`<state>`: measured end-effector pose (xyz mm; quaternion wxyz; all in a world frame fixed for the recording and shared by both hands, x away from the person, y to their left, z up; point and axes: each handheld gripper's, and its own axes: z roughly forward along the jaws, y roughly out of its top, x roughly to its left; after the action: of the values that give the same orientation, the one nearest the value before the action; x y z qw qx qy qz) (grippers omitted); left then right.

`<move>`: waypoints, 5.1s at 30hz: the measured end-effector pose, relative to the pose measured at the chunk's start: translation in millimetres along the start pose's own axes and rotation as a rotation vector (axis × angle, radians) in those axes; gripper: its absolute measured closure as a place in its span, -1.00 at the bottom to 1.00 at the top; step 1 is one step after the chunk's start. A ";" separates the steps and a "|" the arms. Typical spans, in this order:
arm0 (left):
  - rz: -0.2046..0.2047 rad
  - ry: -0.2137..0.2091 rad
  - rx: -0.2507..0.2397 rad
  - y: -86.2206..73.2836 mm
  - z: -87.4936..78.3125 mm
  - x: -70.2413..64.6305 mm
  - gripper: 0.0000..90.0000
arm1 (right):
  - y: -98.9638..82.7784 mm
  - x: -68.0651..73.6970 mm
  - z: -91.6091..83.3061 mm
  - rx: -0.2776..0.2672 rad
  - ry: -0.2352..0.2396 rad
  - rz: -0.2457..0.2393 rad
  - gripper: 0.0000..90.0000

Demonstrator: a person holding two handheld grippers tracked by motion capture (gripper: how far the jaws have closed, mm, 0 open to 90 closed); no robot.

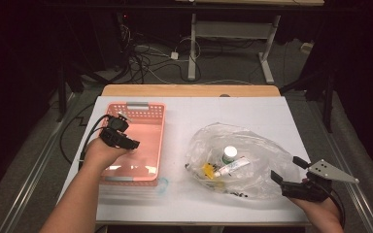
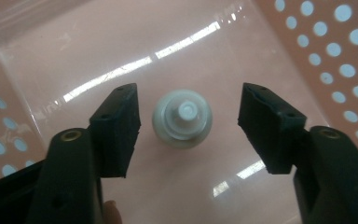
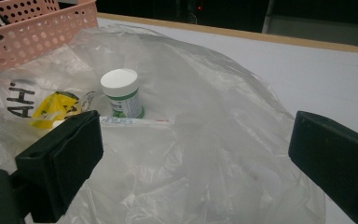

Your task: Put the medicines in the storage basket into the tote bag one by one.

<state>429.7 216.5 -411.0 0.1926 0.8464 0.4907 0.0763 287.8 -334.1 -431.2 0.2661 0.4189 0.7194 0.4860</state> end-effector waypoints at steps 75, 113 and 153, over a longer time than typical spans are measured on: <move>0.399 -0.094 0.023 73.0 -40.8 -161.2 0.29 | 0.3 2.4 0.4 0.000 0.006 -0.001 -0.92; 0.551 -0.195 0.035 101.5 24.3 -260.5 0.29 | 2.1 1.2 2.6 -0.006 0.014 -0.002 -0.92; 0.494 -0.220 -0.026 90.6 53.7 -241.2 -0.04 | 3.6 4.5 10.1 0.007 0.033 -0.003 -0.92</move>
<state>397.1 -44.6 -409.3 0.2312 0.9411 0.2442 0.0348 294.8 -324.8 -431.6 0.2533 0.4107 0.7261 0.4898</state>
